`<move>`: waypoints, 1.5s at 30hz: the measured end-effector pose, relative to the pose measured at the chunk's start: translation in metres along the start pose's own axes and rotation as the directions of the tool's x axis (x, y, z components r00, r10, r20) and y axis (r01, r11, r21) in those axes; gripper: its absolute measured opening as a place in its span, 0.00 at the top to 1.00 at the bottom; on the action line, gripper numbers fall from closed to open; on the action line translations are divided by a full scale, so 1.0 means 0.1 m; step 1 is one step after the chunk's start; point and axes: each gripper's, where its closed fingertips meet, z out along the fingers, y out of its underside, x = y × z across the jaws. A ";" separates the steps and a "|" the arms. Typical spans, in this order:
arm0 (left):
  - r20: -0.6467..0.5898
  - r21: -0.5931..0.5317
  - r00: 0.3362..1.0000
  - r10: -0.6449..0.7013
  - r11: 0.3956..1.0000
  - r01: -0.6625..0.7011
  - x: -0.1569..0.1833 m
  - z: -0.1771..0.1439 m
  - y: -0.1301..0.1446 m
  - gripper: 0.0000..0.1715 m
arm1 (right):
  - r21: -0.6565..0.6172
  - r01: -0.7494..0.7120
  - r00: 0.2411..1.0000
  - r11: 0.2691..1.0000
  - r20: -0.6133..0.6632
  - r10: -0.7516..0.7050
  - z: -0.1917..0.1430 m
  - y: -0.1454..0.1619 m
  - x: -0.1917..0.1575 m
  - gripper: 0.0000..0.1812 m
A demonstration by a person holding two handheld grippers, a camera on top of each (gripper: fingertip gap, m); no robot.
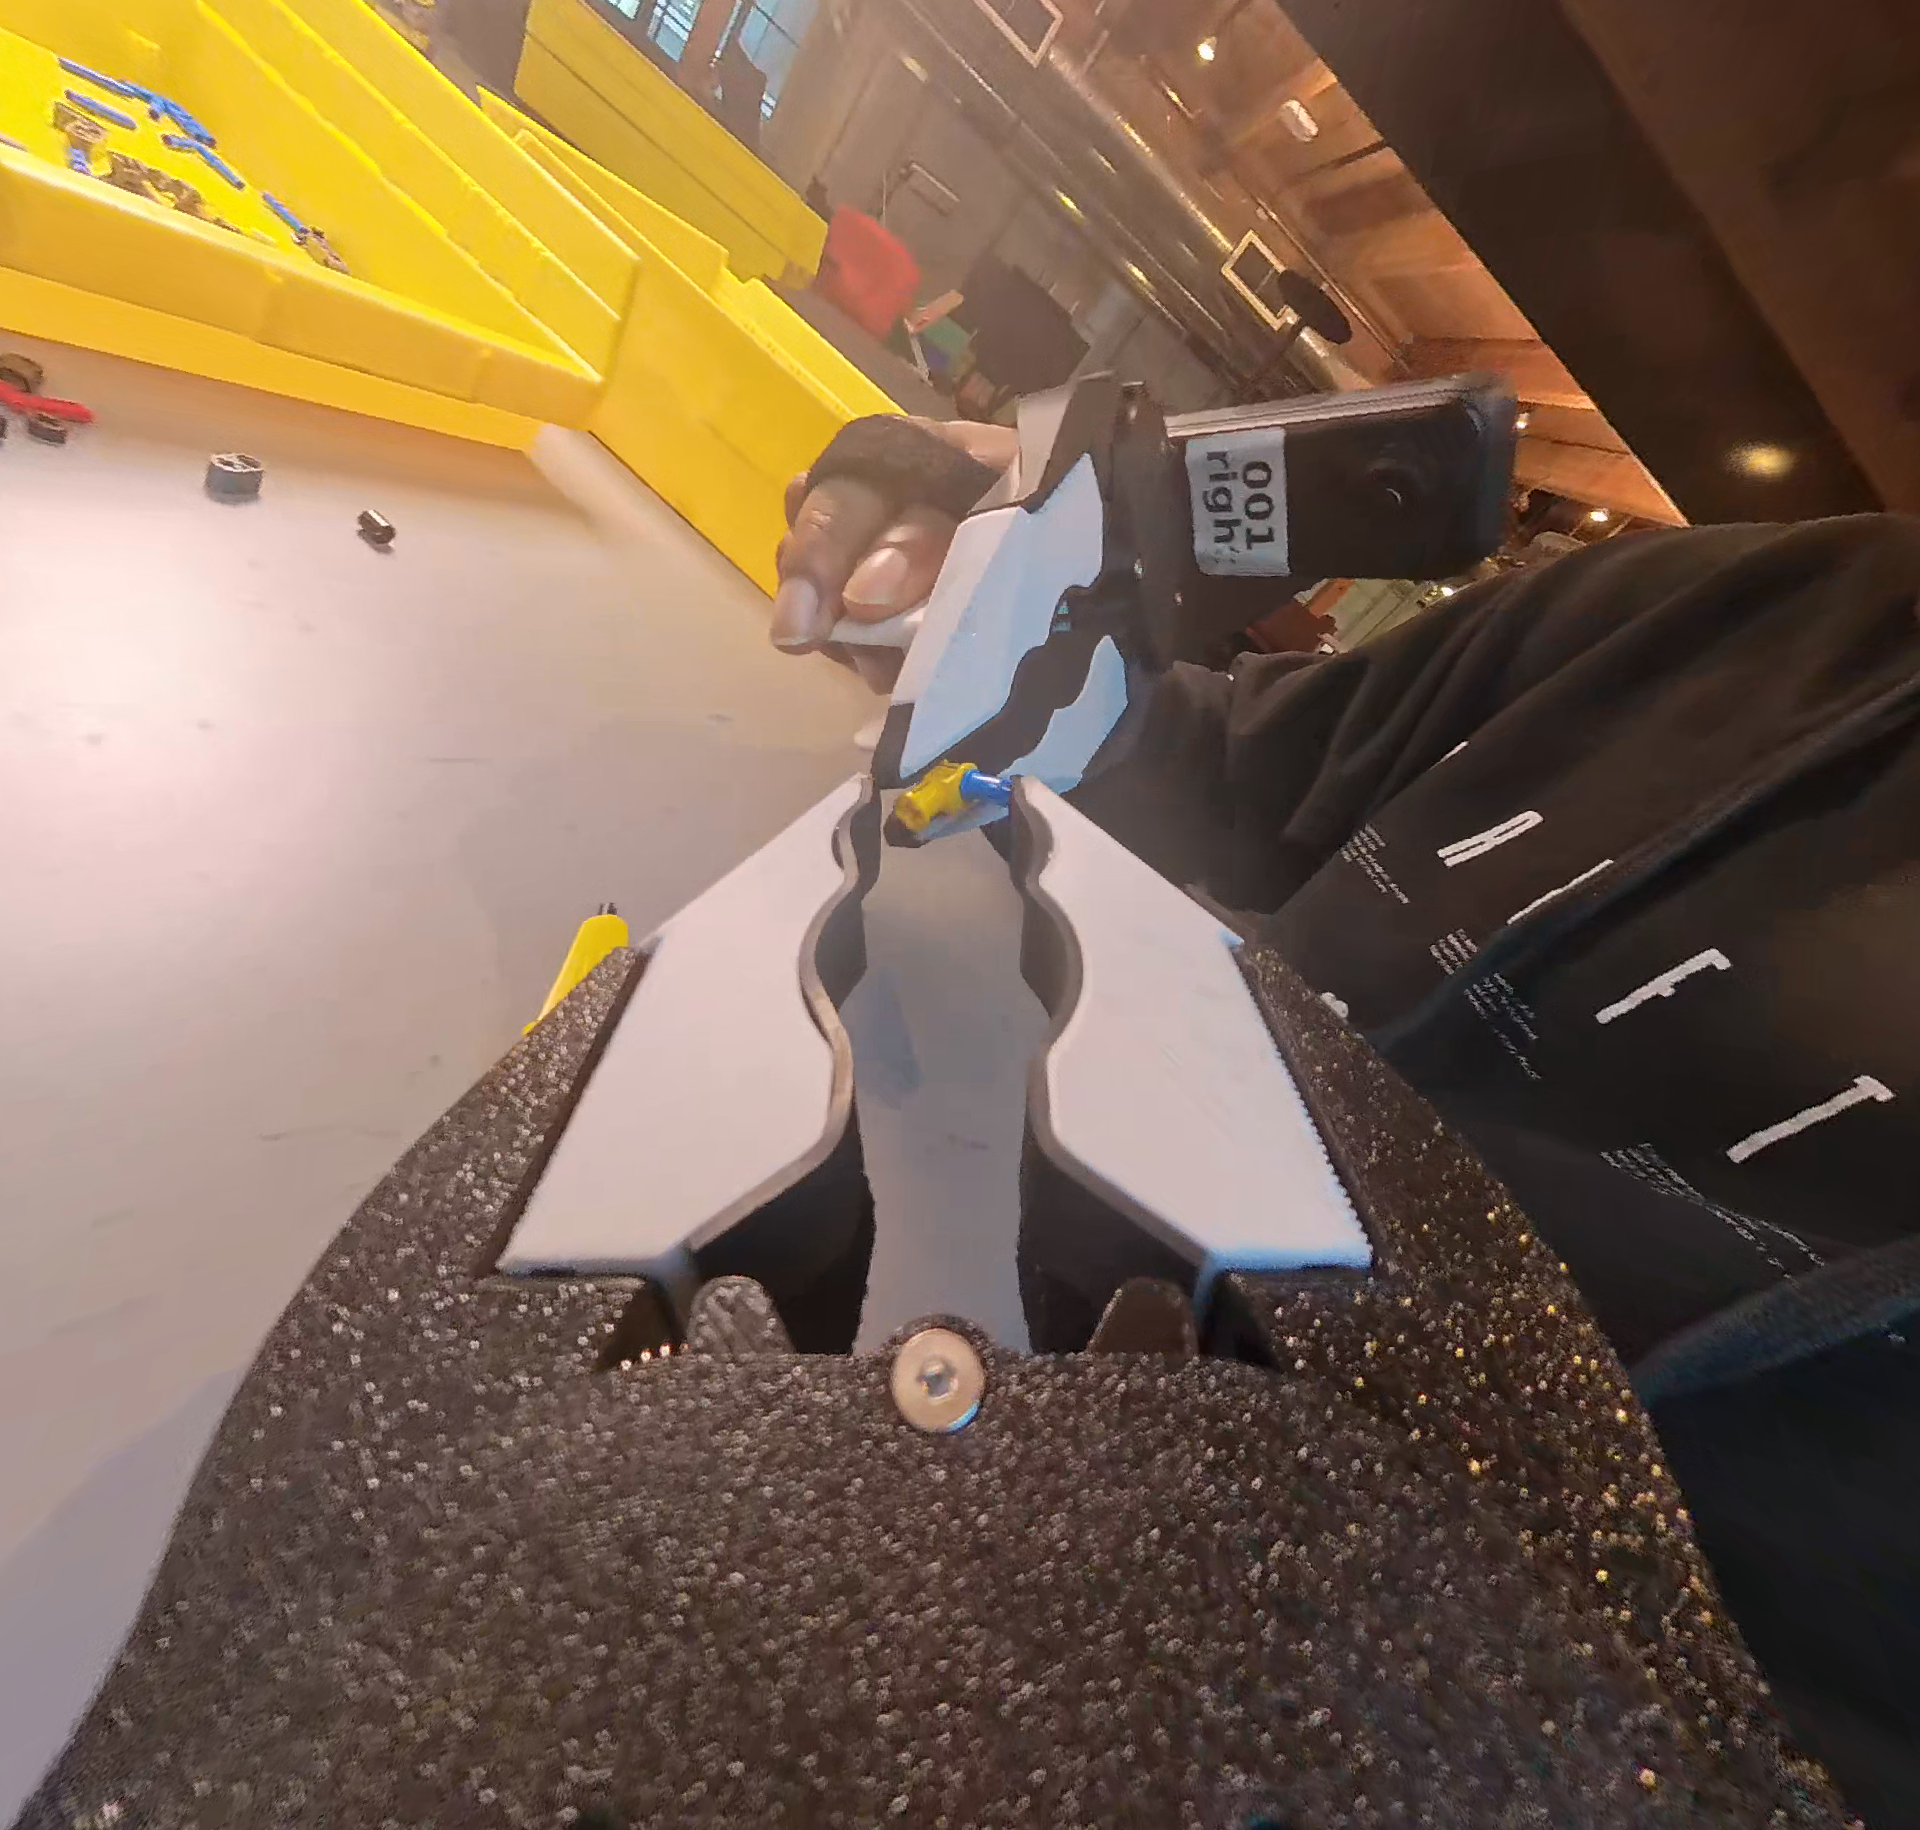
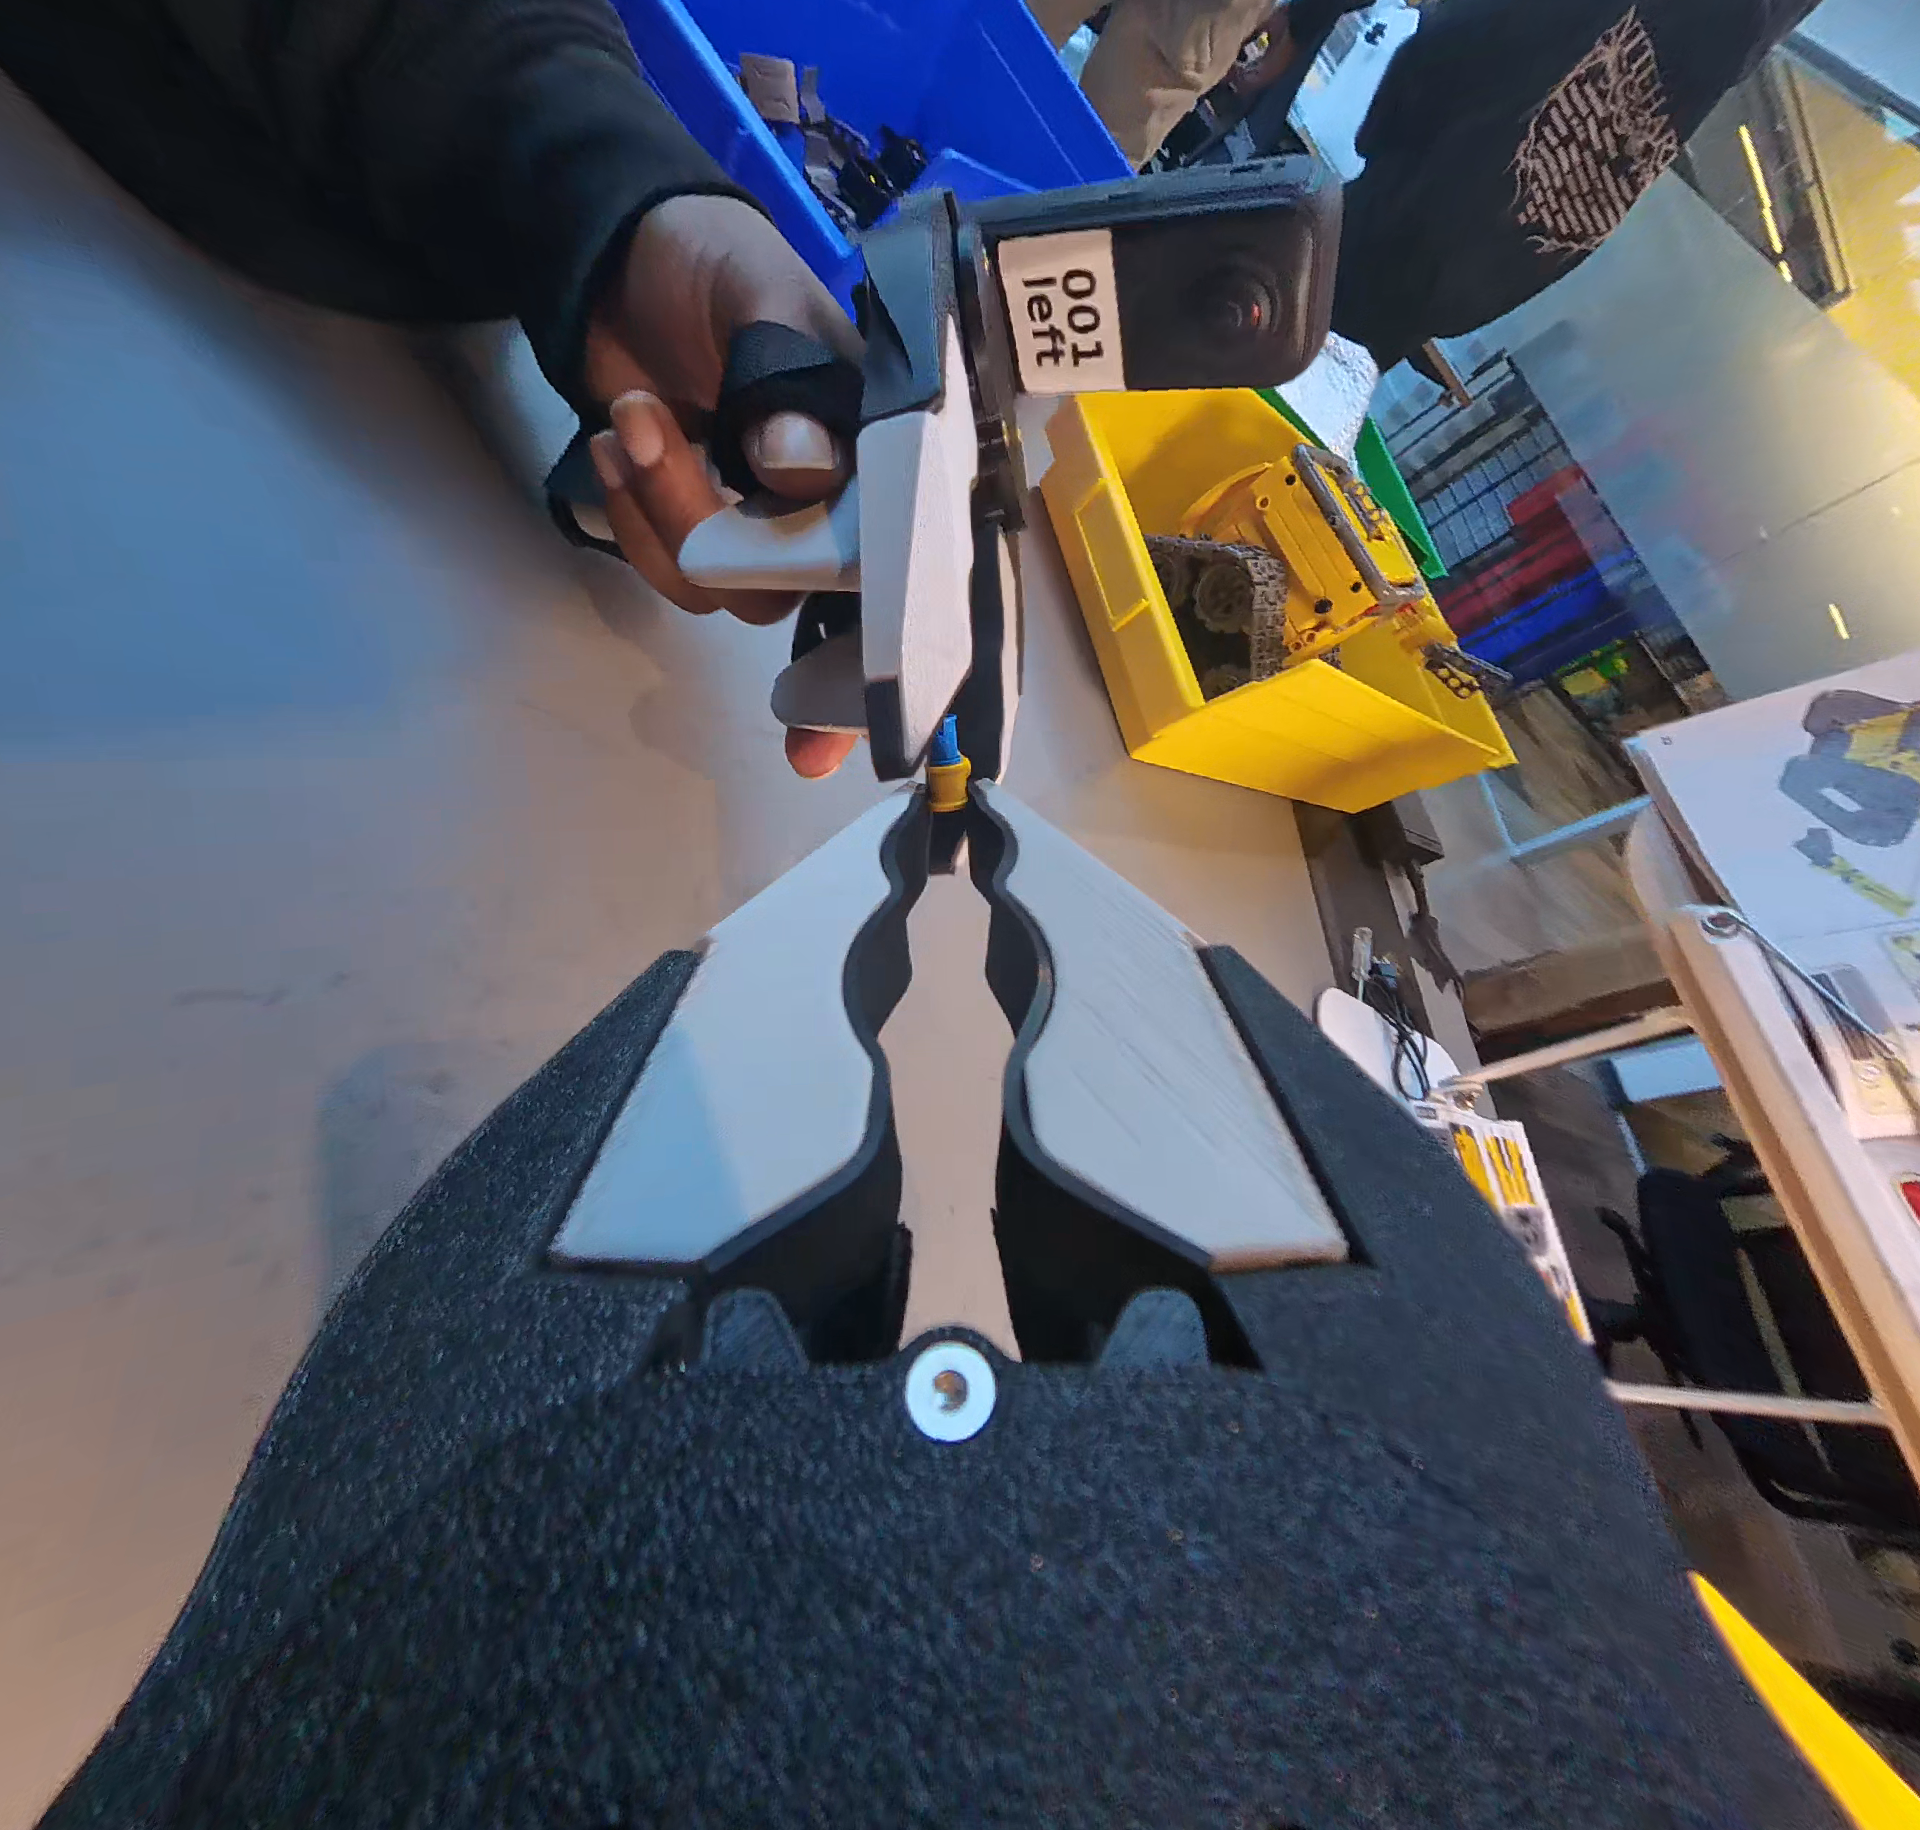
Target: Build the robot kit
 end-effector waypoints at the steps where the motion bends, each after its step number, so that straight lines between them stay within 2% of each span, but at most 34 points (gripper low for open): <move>1: 0.018 0.002 1.000 0.002 1.000 -0.003 -0.03 -0.01 0.00 0.88 | -0.017 0.006 1.000 1.000 -0.017 -0.006 0.01 0.03 0.02 0.96; 6: 0.071 0.041 0.997 0.024 0.999 -0.027 -0.12 -0.07 -0.07 0.88 | -0.031 -0.049 0.998 0.998 -0.041 0.048 -0.01 0.09 0.09 0.93; 10: 0.163 0.060 0.982 0.091 0.993 -0.102 -0.21 -0.14 -0.15 0.88 | -0.034 -0.071 0.997 0.997 -0.031 0.070 -0.02 0.09 0.10 0.90; 14: 0.162 0.023 0.983 0.089 0.995 -0.094 -0.21 -0.08 -0.06 0.88 | -0.069 0.001 0.998 0.998 -0.062 -0.005 0.02 0.11 0.09 0.92; 15: 0.152 0.026 0.986 0.072 0.997 -0.077 -0.21 -0.08 -0.06 0.88 | -0.080 0.019 0.997 0.997 -0.073 -0.025 0.01 0.12 0.11 1.00; 20: 0.125 0.045 0.991 0.052 0.997 -0.058 -0.17 -0.07 -0.08 0.88 | -0.074 0.017 0.997 0.997 -0.070 -0.022 0.02 0.13 0.11 1.00; 23: 0.174 0.055 0.981 0.083 0.994 -0.094 -0.21 -0.11 -0.12 0.88 | -0.052 -0.064 0.994 0.997 -0.088 0.060 0.00 0.15 0.17 1.00; 25: 0.244 0.056 0.959 0.145 0.985 -0.163 -0.26 -0.18 -0.18 0.88 | -0.015 -0.182 0.980 0.983 -0.081 0.181 -0.01 0.16 0.22 0.93; 27: 0.339 0.015 0.902 0.266 0.958 -0.288 -0.32 -0.23 -0.22 0.89 | 0.071 -0.360 0.931 0.930 -0.043 0.363 -0.03 0.10 0.28 0.89; 30: 0.451 -0.100 0.752 0.481 0.864 -0.493 -0.33 -0.25 -0.26 0.88 | 0.188 -0.649 0.759 0.737 0.087 0.646 -0.06 0.03 0.38 0.86; 32: 0.487 -0.200 0.630 0.605 0.779 -0.594 -0.33 -0.24 -0.25 0.88 | 0.210 -0.759 0.648 0.616 0.144 0.748 -0.05 0.04 0.42 0.84; 34: 0.497 -0.298 0.509 0.702 0.690 -0.660 -0.34 -0.22 -0.22 0.88 | 0.214 -0.811 0.581 0.545 0.180 0.794 -0.02 0.04 0.41 0.84; 36: 0.492 -0.382 0.407 0.769 0.611 -0.693 -0.36 -0.20 -0.19 0.88 | 0.176 -0.832 0.554 0.526 0.223 0.802 0.03 0.00 0.32 0.84; 39: 0.475 -0.457 0.301 0.827 0.524 -0.719 -0.37 -0.18 -0.17 0.88 | 0.112 -0.847 0.530 0.519 0.232 0.816 0.10 0.03 0.21 0.86; 42: 0.460 -0.511 0.211 0.863 0.451 -0.732 -0.37 -0.18 -0.17 0.88 | 0.090 -0.874 0.483 0.477 0.257 0.837 0.12 0.05 0.17 0.92; 45: 0.447 -0.539 0.167 0.879 0.414 -0.734 -0.38 -0.17 -0.15 0.88 | 0.079 -0.890 0.452 0.449 0.278 0.848 0.11 0.07 0.17 0.94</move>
